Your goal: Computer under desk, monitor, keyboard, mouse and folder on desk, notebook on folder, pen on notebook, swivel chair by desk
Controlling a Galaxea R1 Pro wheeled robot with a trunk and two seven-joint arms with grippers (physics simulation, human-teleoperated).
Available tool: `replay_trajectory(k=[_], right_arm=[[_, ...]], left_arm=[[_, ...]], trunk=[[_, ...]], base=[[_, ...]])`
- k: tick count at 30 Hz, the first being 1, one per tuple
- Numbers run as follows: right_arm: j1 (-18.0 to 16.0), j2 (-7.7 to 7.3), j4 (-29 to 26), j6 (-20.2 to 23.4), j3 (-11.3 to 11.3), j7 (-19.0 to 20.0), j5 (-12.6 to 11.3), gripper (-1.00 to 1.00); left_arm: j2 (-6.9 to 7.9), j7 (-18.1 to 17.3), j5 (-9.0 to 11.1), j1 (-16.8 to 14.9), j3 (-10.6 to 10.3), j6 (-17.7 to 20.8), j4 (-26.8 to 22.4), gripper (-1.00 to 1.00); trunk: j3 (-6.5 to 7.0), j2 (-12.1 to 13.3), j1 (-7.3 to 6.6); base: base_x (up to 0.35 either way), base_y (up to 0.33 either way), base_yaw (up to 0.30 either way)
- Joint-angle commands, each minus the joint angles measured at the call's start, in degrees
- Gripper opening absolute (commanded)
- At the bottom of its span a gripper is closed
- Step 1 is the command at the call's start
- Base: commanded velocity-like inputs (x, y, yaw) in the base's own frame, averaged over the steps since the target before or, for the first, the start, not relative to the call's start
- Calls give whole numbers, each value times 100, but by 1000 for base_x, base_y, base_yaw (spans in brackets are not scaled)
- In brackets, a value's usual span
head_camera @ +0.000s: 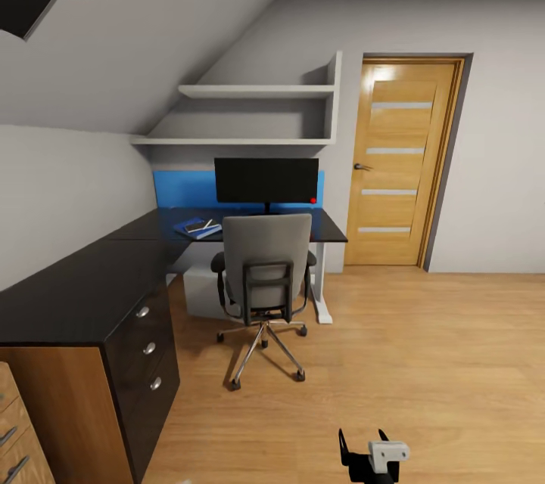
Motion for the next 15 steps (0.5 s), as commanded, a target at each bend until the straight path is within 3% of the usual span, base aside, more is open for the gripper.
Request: replay_trajectory(k=[1, 6, 15], right_arm=[[1, 3, 13, -33, 49, -38, -18, 100], [20, 5, 13, -71, 49, -38, -21, 100], [27, 6, 11, -56, 49, -37, -20, 100]], left_arm=[[0, 54, -1, 46, -56, -91, 0, 100], [-2, 77, -11, 227, -65, -365, 8, 100], [10, 87, -15, 289, -67, -448, 10, 100]], trunk=[[12, 38, -23], [102, 239, -133], [266, 600, -331]], base=[[0, 0, 0], [0, 0, 0], [0, 0, 0]])
